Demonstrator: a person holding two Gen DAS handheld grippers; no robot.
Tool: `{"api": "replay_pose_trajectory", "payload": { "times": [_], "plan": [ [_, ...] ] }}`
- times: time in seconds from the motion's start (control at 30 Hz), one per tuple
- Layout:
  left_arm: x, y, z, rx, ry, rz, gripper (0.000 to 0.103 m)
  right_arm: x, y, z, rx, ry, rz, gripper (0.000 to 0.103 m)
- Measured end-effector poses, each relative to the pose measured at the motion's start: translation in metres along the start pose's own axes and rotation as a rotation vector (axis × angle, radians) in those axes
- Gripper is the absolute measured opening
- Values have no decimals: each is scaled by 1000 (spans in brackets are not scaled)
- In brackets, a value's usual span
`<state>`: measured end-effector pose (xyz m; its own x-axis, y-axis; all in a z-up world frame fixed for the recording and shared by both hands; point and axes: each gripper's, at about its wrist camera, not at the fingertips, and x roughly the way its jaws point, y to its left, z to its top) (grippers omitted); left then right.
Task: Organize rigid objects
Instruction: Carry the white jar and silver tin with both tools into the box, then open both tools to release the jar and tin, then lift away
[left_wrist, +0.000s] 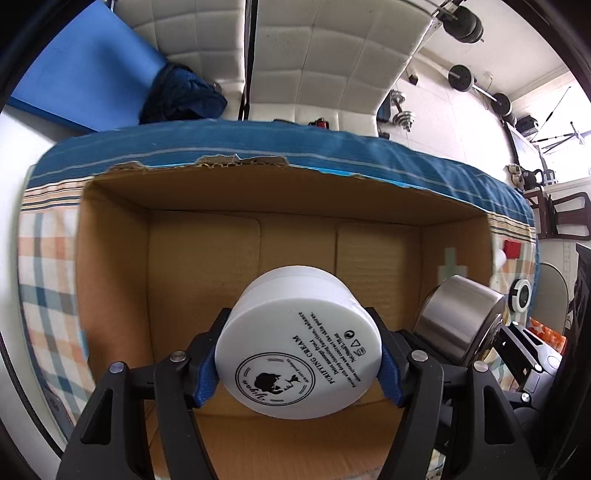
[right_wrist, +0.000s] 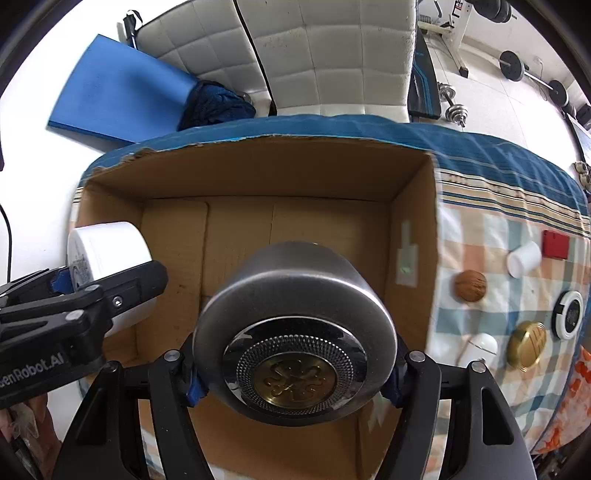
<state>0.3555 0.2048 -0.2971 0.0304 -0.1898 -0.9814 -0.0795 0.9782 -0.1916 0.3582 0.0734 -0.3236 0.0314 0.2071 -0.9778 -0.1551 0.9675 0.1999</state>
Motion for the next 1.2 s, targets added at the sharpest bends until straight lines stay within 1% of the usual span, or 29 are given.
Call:
{"api": "replay_pose_trajectory", "payload": {
  "times": [0.13, 0.3, 0.43, 0.63, 0.77, 0.9, 1.03, 1.1, 1.17, 1.2],
  "plan": [
    [30, 12, 16, -20, 57, -43, 66, 30, 6, 18, 13, 42, -27, 72],
    [55, 24, 22, -41, 104, -87, 66, 59, 8, 30, 10, 91, -53, 72],
    [69, 24, 24, -45, 118, -100, 67, 76, 7, 35, 19, 129, -59, 72],
    [80, 24, 27, -49, 149, -104, 67, 92, -2, 40, 35, 153, -72, 73],
    [78, 26, 26, -53, 163, -82, 67, 95, -2, 41, 40, 157, -75, 74],
    [71, 31, 23, -67, 204, -42, 70, 93, -2, 42, 42, 168, -80, 80],
    [53, 35, 16, -69, 205, -46, 71, 81, -1, 39, 45, 156, -82, 83],
    [40, 37, 12, -66, 195, -51, 75, 72, 0, 37, 46, 145, -82, 84],
    [26, 40, 7, -62, 174, -47, 82, 63, 4, 32, 47, 138, -82, 85],
    [19, 41, 3, -60, 164, -46, 83, 57, 6, 29, 47, 131, -83, 86]
  ]
}}
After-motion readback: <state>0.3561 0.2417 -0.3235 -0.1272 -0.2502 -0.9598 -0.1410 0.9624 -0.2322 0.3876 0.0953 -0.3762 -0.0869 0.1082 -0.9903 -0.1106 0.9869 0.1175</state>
